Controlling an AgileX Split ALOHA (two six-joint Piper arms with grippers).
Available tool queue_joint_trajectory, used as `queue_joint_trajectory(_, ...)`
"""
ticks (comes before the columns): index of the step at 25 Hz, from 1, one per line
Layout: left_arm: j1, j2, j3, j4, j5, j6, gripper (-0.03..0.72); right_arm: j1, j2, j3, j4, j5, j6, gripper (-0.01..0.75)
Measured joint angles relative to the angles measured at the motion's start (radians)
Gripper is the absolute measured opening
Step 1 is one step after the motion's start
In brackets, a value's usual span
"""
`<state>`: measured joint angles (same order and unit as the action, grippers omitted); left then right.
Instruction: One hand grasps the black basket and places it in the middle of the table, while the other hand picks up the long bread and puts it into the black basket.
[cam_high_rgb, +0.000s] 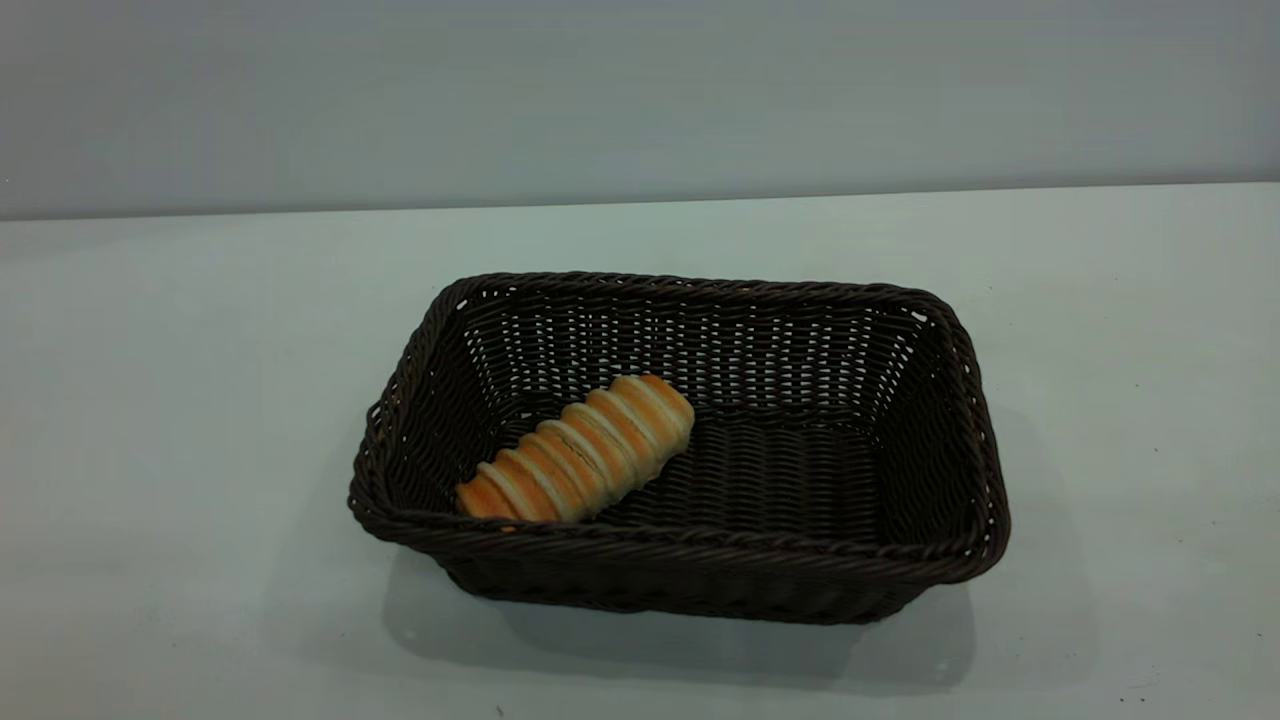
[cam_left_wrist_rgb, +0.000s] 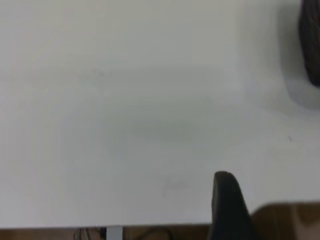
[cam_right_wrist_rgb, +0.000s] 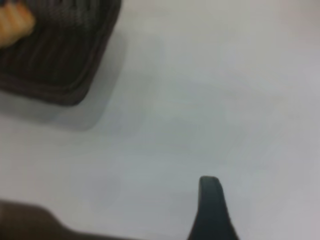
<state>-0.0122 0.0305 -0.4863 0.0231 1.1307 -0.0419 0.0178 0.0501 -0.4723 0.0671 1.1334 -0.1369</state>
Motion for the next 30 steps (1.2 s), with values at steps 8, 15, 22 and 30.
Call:
queue_joint_trajectory(8, 0.062, -0.053, 0.000, 0.001, 0.000, 0.000, 0.468, -0.029, -0.067, 0.000, 0.001, 0.003, 0.000, 0.562)
queue_joint_trajectory(15, 0.062, -0.053, 0.000, 0.001, 0.000, 0.000, 0.468, -0.029, -0.067, 0.000, 0.002, 0.003, 0.000, 0.562)
queue_joint_trajectory(22, 0.062, -0.053, 0.000, 0.001, 0.000, 0.000, 0.468, -0.029, -0.067, 0.000, 0.002, 0.003, 0.000, 0.562)
queue_joint_trajectory(30, 0.062, -0.053, 0.000, 0.001, 0.000, 0.000, 0.468, -0.029, -0.067, 0.000, 0.002, 0.003, 0.000, 0.562)
